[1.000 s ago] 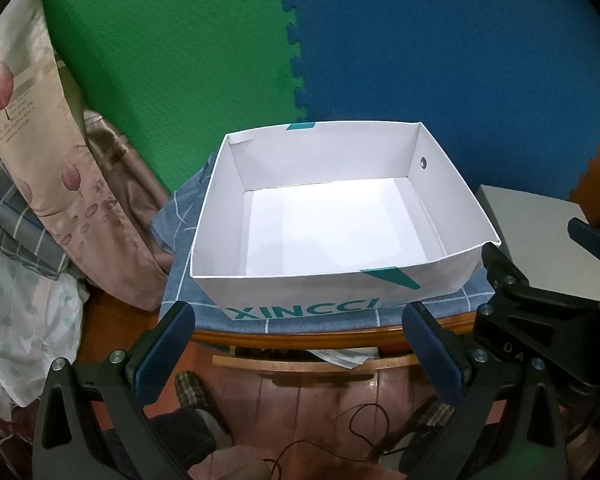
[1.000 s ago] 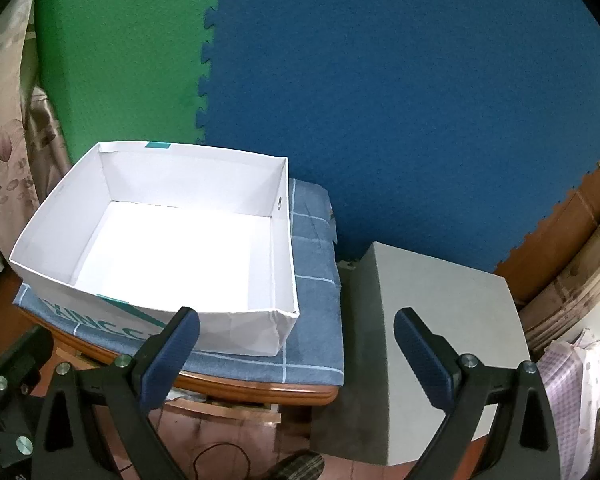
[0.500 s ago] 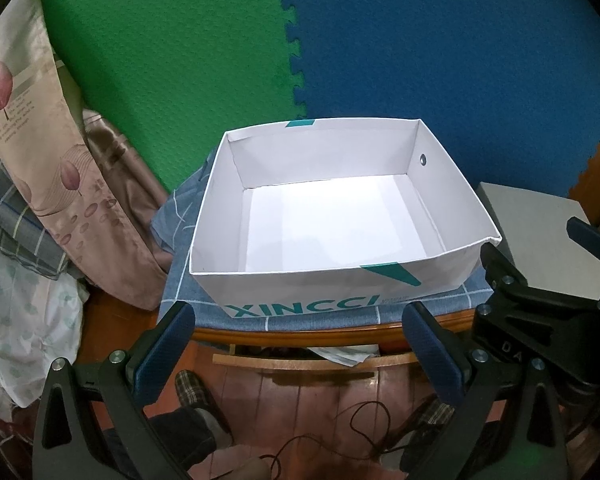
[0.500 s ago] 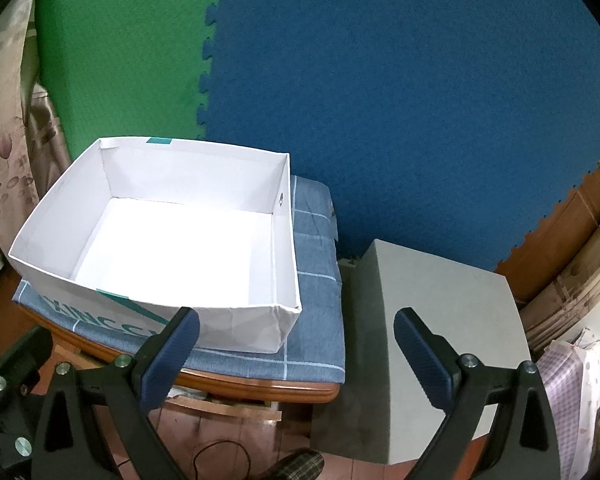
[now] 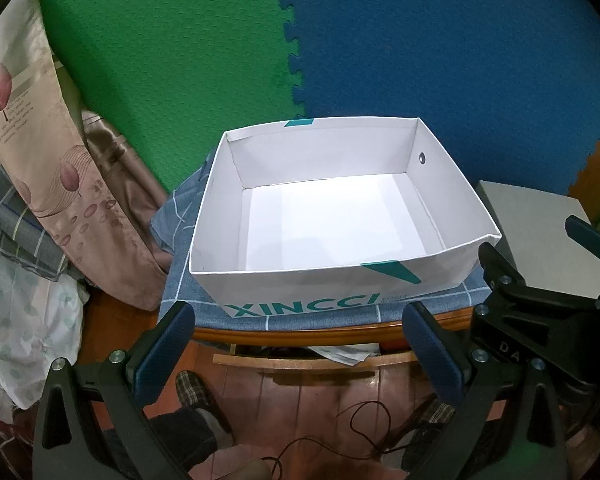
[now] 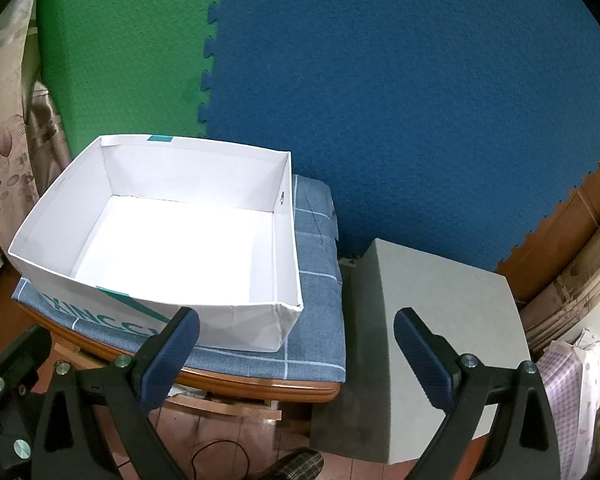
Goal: Take underwear out of drawer
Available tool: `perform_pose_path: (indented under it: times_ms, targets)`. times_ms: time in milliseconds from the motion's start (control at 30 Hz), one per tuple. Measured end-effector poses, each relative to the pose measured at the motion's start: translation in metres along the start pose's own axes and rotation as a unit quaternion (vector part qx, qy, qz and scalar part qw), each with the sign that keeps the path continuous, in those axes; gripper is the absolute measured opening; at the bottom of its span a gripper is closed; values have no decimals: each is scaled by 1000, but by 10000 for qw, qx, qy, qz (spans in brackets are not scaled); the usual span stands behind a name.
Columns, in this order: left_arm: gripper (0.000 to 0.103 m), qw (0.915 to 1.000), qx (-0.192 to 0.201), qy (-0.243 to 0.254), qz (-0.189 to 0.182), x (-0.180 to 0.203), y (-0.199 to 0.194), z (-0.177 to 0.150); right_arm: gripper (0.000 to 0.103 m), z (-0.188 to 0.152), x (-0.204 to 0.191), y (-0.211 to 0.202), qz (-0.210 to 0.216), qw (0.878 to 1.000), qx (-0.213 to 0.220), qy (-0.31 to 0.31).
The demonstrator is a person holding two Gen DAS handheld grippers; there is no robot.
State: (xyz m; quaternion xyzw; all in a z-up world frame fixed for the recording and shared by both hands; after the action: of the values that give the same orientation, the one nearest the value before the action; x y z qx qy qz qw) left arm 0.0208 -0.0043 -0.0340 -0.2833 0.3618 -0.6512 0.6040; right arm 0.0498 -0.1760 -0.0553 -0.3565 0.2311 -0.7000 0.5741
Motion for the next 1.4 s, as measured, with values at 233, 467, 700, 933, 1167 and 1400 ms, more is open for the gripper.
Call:
perform_pose_path:
  times_ms: [233, 467, 700, 933, 1167, 1400]
  targets:
    - [103, 10000, -21, 9, -5, -1, -1, -2, 100, -2, 0, 2, 13, 10000, -29, 5]
    - [103, 9956, 440, 109, -820, -9, -3, -29, 100, -15, 6, 1, 8, 10000, 74, 21]
    - [102, 9933, 850, -429, -657, -74, 68, -147, 100, -79, 19, 10, 195, 9994, 70, 279]
    - [102, 9945, 918, -367, -337, -104, 141, -182, 100, -135, 3, 43, 441, 9982, -369, 185]
    - [103, 9905, 1333, -192, -269, -87, 193, -139, 100, -157, -6, 64, 598, 9958, -689, 63]
    - [103, 9913, 1271, -103, -324, -74, 233, -138, 100, -169, -14, 69, 675, 9938, -886, -30]
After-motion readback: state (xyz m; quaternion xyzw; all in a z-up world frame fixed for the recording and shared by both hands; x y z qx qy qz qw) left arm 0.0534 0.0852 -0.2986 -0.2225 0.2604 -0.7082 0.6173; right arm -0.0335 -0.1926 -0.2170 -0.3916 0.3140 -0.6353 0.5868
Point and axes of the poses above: each gripper's, at about its wrist camera, not at the fingertips, and y roughly the way its jaws point, x to its right, z to its top, the point moved 4 cm from there along y, roughly the way its jaws point, and after that the axes turned 2 degrees about -x, right-handed, at the moved point
